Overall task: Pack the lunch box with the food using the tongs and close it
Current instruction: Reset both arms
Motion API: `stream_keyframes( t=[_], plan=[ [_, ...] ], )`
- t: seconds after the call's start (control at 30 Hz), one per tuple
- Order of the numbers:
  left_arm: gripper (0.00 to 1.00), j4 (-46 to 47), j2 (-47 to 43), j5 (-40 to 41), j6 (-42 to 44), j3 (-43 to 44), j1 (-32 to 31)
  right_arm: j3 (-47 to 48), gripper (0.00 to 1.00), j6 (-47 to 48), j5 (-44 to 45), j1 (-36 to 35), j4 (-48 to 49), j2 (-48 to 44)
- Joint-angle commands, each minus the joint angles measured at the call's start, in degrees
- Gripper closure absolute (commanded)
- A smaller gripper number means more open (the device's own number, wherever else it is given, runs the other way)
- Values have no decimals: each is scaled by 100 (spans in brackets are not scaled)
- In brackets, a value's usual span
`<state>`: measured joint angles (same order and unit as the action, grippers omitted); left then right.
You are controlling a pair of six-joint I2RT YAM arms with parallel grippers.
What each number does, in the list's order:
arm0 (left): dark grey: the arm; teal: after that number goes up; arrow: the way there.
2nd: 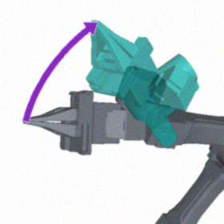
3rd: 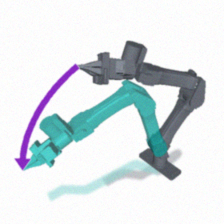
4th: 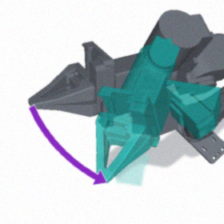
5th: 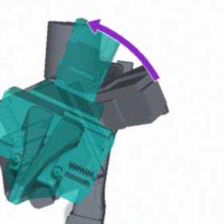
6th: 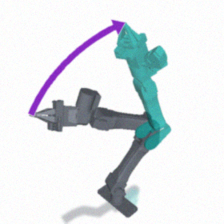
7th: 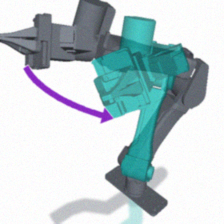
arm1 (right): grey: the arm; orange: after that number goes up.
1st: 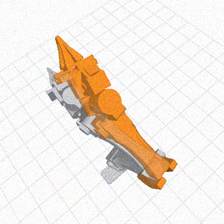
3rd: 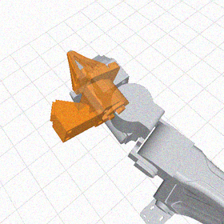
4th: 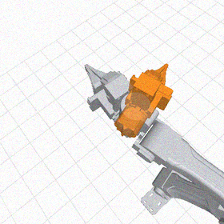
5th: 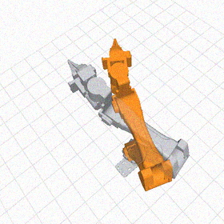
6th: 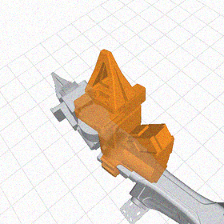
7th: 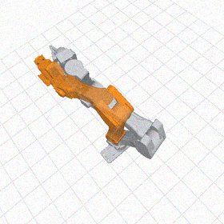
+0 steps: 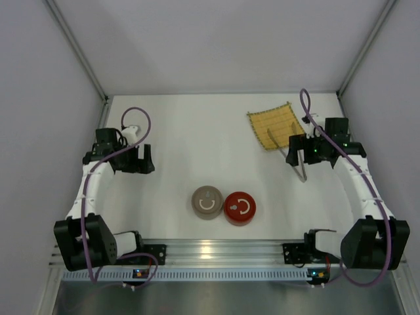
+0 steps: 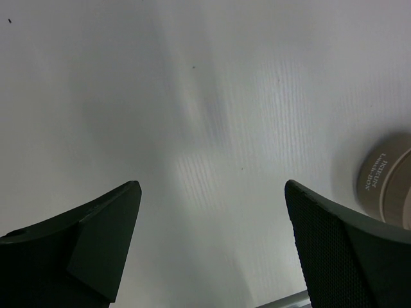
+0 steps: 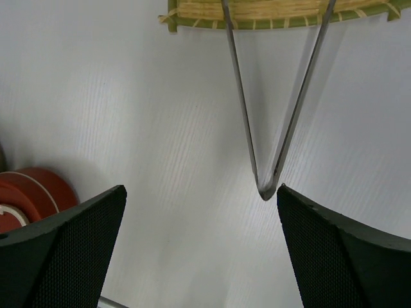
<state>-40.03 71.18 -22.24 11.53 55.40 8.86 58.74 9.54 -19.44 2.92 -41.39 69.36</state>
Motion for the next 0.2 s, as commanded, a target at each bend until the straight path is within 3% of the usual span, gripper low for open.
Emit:
stream_keyframes(
  t=[0.0,0.17],
  plan=[
    [2,382,-270,342,86,-204,19,-38,1,294,362,95,377,-265],
    [2,426,-578,352,174,-415,10,-170,1,259,459,95,473,-414]
  ],
)
